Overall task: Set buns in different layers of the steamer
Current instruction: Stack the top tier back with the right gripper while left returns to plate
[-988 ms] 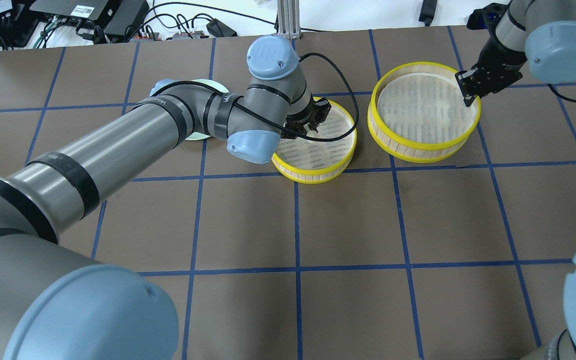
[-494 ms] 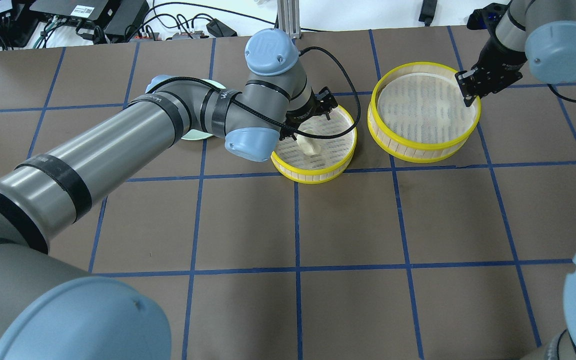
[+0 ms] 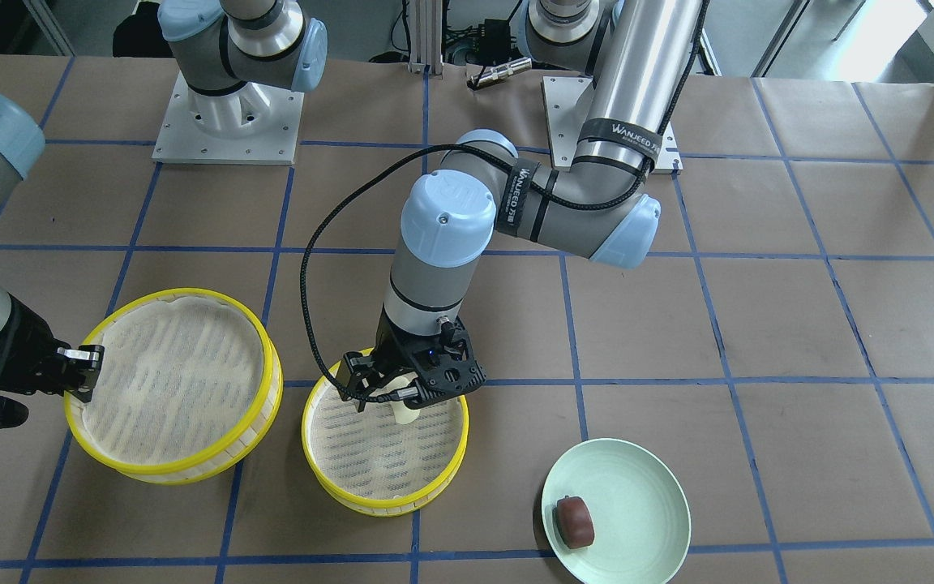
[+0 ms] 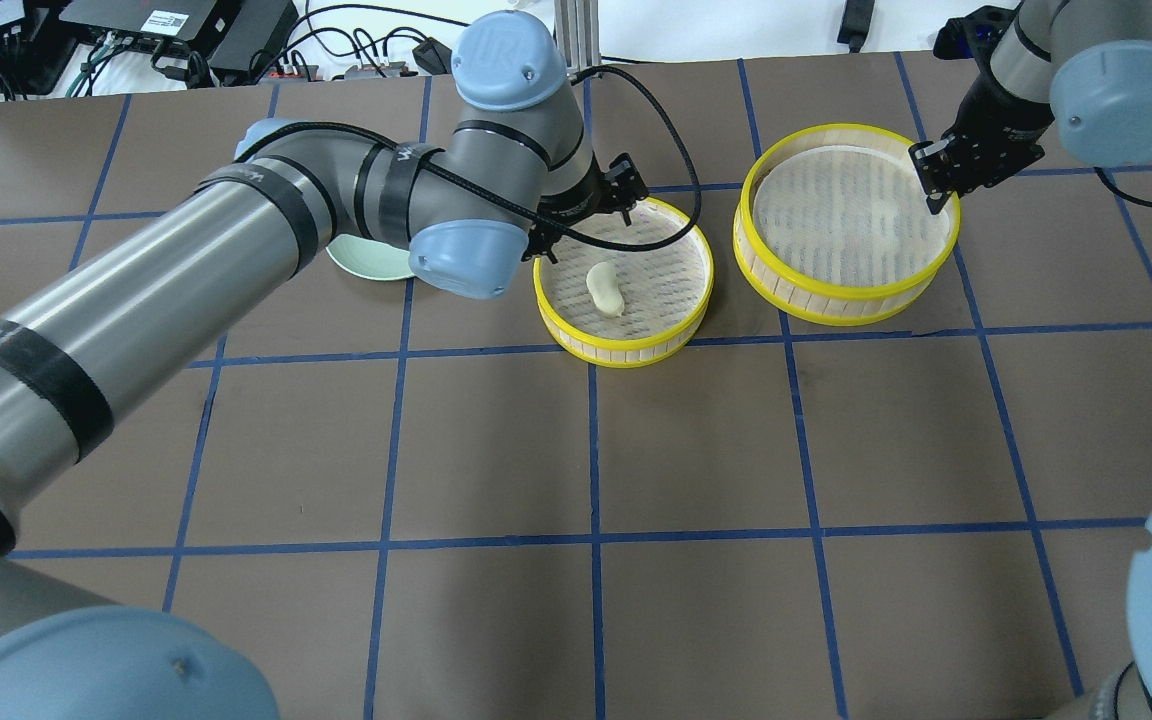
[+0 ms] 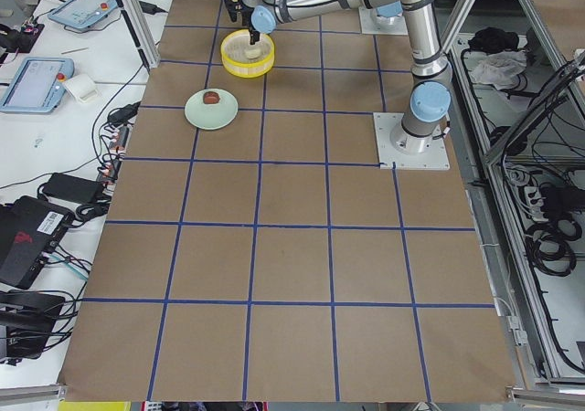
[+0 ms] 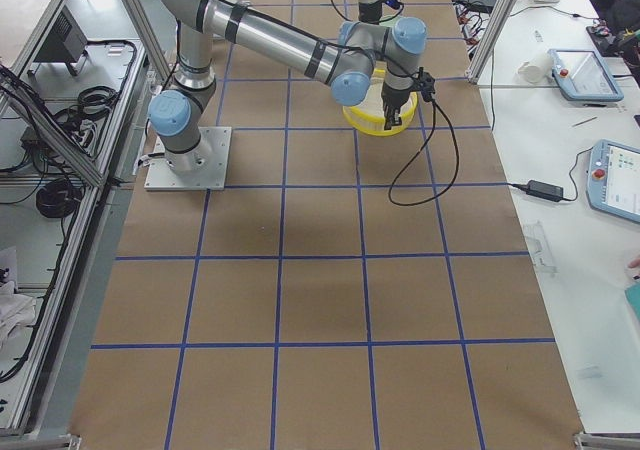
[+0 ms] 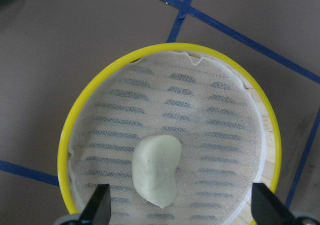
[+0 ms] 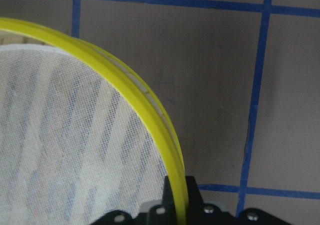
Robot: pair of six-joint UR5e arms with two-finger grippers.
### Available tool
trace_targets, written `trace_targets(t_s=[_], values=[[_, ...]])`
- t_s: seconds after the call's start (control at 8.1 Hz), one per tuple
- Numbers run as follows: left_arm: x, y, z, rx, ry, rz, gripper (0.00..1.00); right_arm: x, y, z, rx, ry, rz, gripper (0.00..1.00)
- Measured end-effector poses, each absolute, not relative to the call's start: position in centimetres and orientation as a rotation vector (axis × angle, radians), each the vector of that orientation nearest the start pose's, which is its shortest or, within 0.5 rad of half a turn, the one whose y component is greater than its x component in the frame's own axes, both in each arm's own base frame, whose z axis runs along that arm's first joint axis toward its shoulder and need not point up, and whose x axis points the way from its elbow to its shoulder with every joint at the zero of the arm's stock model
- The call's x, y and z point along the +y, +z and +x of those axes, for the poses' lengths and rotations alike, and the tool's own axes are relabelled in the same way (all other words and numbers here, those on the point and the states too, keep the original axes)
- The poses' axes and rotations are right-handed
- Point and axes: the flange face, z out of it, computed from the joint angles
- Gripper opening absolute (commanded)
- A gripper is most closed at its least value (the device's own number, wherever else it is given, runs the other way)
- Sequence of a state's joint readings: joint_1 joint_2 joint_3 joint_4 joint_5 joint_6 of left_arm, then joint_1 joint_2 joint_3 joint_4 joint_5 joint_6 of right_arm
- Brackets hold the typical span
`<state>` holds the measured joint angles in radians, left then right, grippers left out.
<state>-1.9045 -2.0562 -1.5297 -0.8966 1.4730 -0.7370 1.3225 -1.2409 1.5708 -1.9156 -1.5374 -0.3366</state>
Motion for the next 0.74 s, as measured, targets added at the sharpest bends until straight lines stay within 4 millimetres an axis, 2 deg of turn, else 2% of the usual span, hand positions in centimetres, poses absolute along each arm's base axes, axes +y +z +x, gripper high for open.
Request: trace_targets(t_s=[0.12, 0.25, 0.37, 0.74], values=[[-59.5, 30.4, -33.0, 3.233, -0.254, -0.607, 1.00, -62.4, 34.1, -1.4, 3.111, -0.038, -0.111, 0.00], [-60.2, 31.2, -29.9, 3.200, -0.232, -0.551, 1.00, -62.3, 34.4, -0.2, 3.114, -0.042, -0.074, 0.00], [-60.4, 31.9, -27.2, 3.179, -0.194, -0.467, 1.00, -62.3, 34.7, 2.2, 3.119, -0.050, -0.049, 0.00], [-62.7, 32.3, -18.9, 3.132, -0.167, -0.316, 1.00, -61.4, 35.3, 11.8, 3.114, -0.080, 0.093, 0.00]])
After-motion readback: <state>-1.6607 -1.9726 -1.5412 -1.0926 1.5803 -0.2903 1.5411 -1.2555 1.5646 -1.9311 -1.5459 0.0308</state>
